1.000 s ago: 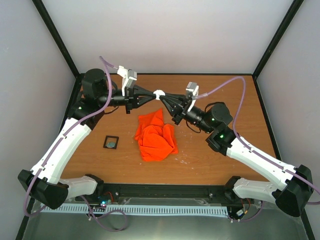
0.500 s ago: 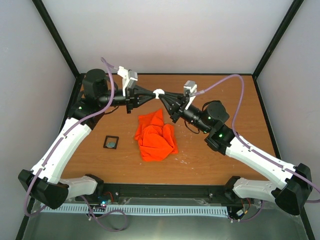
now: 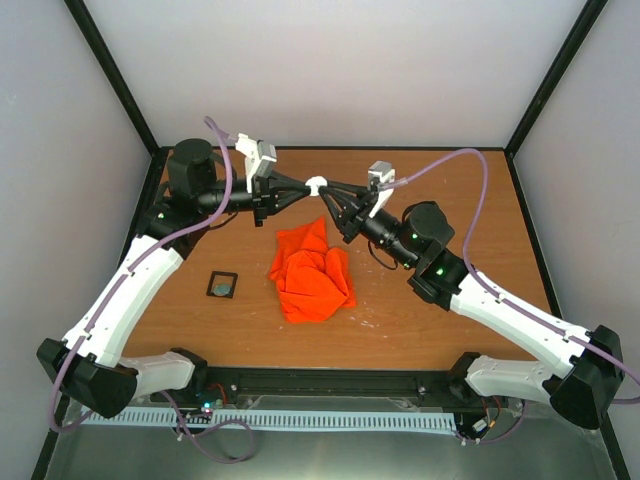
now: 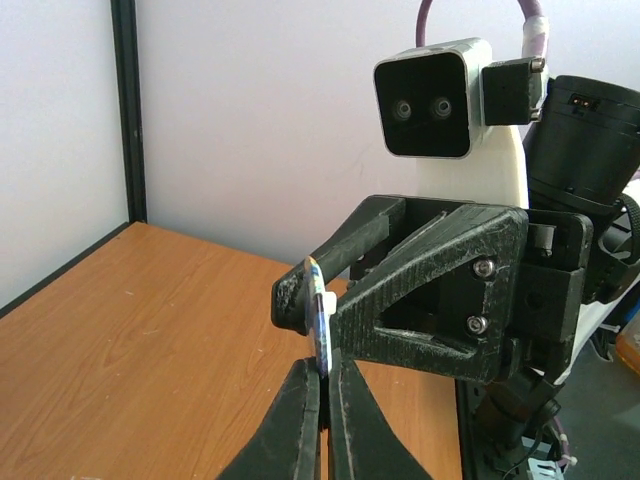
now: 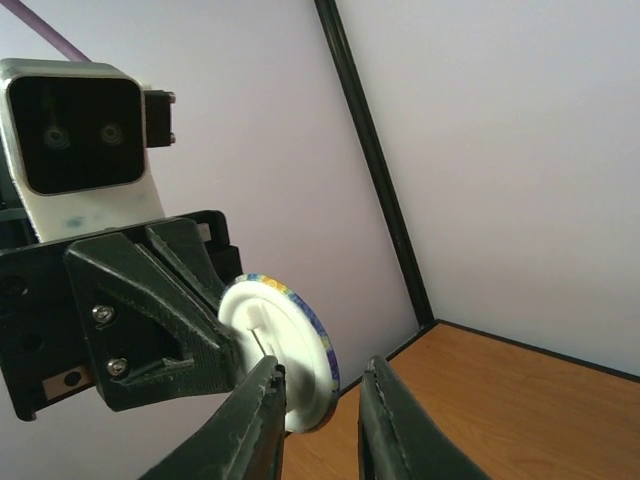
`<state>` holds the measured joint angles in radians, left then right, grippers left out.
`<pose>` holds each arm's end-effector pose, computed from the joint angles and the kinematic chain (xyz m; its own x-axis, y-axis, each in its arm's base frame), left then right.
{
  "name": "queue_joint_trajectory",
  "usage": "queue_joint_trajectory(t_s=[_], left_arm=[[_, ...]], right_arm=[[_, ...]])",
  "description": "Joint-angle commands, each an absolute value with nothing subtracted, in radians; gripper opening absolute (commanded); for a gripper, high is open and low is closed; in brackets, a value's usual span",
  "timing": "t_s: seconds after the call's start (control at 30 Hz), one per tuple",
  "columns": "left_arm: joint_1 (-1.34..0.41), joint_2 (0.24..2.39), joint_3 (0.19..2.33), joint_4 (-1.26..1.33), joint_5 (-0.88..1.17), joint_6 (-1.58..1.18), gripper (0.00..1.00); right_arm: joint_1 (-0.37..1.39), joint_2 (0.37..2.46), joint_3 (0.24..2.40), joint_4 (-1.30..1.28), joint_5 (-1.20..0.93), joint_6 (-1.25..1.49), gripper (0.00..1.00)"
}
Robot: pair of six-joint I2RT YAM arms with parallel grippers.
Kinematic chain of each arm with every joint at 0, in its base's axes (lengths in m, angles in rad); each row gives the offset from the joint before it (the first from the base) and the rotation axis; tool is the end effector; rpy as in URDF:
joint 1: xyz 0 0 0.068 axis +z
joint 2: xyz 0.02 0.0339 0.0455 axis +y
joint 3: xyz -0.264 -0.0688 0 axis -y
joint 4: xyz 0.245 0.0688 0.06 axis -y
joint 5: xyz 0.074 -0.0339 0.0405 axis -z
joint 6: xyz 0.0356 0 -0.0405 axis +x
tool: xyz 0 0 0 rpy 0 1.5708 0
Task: Remove the brooch from the garment
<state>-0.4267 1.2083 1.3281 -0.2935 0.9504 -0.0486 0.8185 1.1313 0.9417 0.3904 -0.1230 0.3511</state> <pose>0.2208 -0.1322 0.4328 -0.2043 0.0618 -0.9770 0.9614 0.2008 -0.1883 0.1791 0.1977 0.3870 -0.1495 0.3398 -0.9285 -0.8044 0.5043 0.3140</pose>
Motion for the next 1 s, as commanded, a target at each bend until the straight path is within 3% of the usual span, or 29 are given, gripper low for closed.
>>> queue_joint_trajectory(t_s=[0.0, 0.2, 0.5, 0.73, 0.97], left_arm=[[-0.437, 1.189, 1.336, -0.298, 1.04, -0.025, 0.01], [-0.437, 1.19, 1.329, -0.293, 1.041, -0.025, 0.01], [-0.437, 1.187, 1.336, -0.378, 0.96, 0.094, 0.01], [-0.419, 1.179, 1.253, -0.582, 0.521, 0.511, 0.01], [-0.148, 1.127, 0.936, -0.616, 0.209, 0.837, 0.01]], right_arm=[[0.802, 1.153, 0.965, 0.343, 0.031, 0.364, 0.2], [0.803, 1.162, 0.969, 0.355, 0.036, 0.382, 0.23], [0.797, 1.09, 0.945, 0.343, 0.058, 0.33, 0.41], [0.722, 1.0, 0.912, 0.207, 0.082, 0.301, 0.61], [0.638, 0.912, 0.822, 0.147, 0.089, 0.331, 0.67]])
